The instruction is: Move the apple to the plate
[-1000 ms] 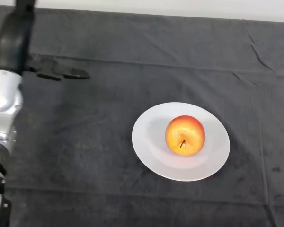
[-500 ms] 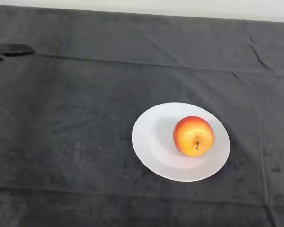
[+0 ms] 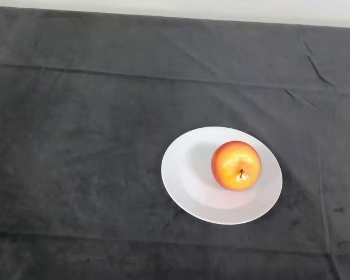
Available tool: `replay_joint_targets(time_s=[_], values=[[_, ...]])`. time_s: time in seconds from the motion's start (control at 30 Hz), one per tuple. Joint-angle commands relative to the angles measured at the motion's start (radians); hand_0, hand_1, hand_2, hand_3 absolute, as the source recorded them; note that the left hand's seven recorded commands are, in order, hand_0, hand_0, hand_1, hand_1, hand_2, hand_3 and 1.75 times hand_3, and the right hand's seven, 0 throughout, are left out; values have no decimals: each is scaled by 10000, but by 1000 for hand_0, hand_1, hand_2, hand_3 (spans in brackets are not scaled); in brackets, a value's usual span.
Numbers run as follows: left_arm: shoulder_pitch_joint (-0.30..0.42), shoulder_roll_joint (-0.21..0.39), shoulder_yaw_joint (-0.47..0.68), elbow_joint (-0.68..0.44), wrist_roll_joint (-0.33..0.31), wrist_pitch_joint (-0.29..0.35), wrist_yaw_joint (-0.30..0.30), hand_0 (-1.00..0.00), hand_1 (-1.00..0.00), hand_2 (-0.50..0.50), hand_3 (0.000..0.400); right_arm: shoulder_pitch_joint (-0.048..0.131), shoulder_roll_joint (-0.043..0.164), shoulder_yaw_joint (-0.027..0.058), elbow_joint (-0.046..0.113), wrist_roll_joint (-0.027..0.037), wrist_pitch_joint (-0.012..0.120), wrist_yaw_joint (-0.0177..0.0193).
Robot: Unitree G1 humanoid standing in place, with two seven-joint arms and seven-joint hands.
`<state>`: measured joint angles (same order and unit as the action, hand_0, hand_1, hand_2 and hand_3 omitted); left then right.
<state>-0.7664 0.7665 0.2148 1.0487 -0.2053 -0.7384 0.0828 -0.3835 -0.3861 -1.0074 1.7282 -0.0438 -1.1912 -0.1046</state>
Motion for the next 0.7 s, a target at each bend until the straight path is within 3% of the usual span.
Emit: replay_joint_targets(time_s=[0.03, 0.37, 0.7], values=[[192, 488, 185, 521, -186, -245, 130, 0, 0, 0, 0, 1029, 1580, -144, 1183, 243, 808, 25], [194, 998, 843, 1176, -255, -168, 614, 0, 0, 0, 0, 1041, 1580, -159, 1217, 213, 789, 13], [-18, 931, 962, 1448, -4, -78, 1159, 0, 0, 0, 0, 1016, 1572, -167, 1221, 186, 783, -12]])
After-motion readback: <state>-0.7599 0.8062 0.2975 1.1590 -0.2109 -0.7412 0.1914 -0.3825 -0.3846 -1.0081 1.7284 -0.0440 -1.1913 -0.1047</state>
